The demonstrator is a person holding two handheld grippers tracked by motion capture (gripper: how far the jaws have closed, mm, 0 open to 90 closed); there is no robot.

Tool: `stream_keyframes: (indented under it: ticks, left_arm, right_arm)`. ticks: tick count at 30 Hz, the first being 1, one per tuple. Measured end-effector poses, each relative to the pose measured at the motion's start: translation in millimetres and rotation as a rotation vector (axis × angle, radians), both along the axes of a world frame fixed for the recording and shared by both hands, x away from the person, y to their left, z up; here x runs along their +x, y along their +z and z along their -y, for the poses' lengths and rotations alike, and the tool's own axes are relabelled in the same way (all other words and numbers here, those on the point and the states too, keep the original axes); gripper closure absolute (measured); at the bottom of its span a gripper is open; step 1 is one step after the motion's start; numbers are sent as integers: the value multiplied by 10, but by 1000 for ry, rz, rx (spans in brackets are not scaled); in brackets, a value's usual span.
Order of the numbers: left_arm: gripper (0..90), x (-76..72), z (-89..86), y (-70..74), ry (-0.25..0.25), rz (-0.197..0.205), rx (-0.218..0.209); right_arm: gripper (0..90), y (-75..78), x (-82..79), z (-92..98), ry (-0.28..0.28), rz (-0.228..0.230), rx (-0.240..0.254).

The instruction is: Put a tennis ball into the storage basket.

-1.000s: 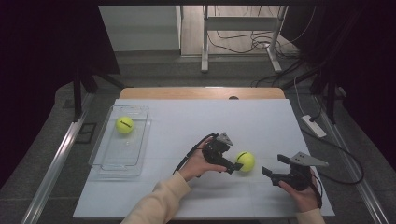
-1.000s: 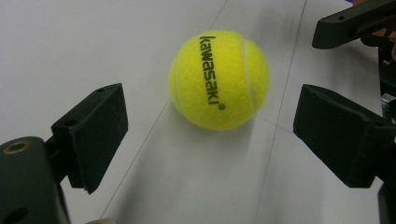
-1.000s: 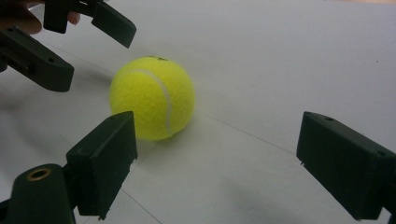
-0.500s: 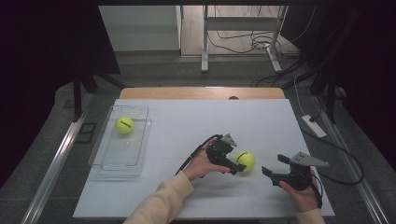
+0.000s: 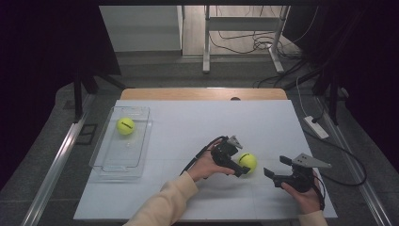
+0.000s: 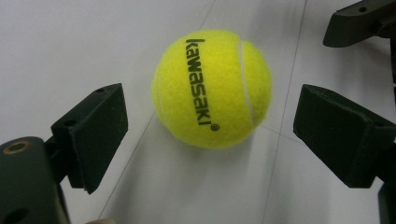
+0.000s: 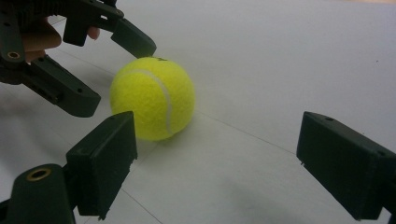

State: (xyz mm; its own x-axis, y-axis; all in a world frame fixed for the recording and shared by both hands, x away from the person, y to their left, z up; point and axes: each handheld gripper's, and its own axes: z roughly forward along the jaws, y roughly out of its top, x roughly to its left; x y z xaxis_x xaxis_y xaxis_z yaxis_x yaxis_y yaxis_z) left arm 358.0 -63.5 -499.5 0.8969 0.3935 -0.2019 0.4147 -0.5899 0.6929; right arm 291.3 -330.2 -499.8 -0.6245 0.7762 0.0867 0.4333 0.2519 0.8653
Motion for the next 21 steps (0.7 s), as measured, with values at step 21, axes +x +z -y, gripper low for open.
stream_keyframes:
  ticks: [21]
  left_arm:
    - [128, 105, 195, -130, -16, -15, 45]
  right_arm:
    - [123, -3, 1, 10, -3, -3, 1]
